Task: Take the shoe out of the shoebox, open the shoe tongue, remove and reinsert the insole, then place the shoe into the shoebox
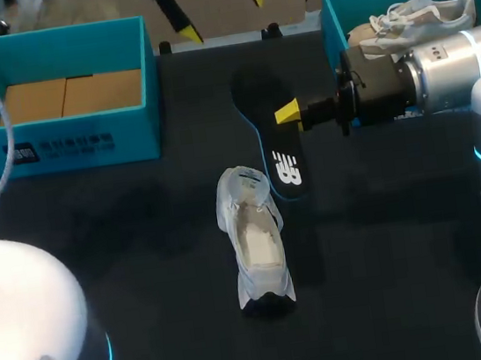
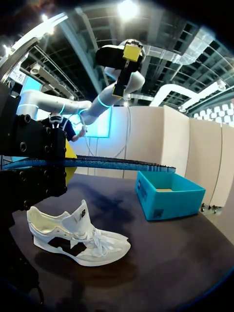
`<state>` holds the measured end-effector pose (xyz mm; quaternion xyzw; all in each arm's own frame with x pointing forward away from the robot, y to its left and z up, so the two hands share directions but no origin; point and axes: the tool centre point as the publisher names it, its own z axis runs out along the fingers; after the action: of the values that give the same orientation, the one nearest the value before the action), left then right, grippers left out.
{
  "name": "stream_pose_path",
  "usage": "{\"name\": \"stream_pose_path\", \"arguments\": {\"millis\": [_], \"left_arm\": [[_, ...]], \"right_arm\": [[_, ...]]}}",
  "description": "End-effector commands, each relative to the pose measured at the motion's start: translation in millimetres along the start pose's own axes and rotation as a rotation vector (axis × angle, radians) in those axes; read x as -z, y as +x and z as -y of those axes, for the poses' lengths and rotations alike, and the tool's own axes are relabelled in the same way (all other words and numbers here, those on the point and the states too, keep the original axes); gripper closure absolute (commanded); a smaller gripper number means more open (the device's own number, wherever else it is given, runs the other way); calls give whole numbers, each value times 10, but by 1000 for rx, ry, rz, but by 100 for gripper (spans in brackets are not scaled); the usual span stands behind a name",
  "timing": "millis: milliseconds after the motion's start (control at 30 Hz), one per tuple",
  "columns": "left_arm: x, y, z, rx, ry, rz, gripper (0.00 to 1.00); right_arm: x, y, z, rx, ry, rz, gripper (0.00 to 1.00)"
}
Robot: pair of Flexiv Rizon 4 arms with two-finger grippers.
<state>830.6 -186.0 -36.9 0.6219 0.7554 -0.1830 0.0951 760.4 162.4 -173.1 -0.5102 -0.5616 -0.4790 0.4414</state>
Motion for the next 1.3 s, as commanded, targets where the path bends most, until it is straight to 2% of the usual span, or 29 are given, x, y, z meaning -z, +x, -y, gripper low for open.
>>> {"name": "stream_pose_path", "arguments": {"millis": [33,267,333,700,733,800,900,967,1100,1300], "left_arm": [[26,105,2,5,5,324,0],[-12,361,23,-51,72,501,0],[5,399,48,-106,58,465,0],[5,399,48,-106,58,465,0],[-49,438,88,-128,22,491,0],[-150,541,95,-116,85,575,0],[-315,663,45,-98,131,664,0],[-400,724,44,-77,124,723,0],[-495,846,59,-31,160,855,0],[-484,890,38,-44,165,865,0]], "right_arm": [[-13,-1,7,0,-3,2,100],[-13,-1,7,0,-3,2,100],[-13,-1,7,0,-3,2,100],[-13,-1,7,0,-3,2,100],[-13,-1,7,0,-3,2,100],[-13,-1,7,0,-3,2,100],[-13,-1,7,0,-3,2,100],[-13,-1,7,0,-3,2,100],[-13,-1,7,0,-3,2,100],[-13,-1,7,0,-3,2,100]]}}
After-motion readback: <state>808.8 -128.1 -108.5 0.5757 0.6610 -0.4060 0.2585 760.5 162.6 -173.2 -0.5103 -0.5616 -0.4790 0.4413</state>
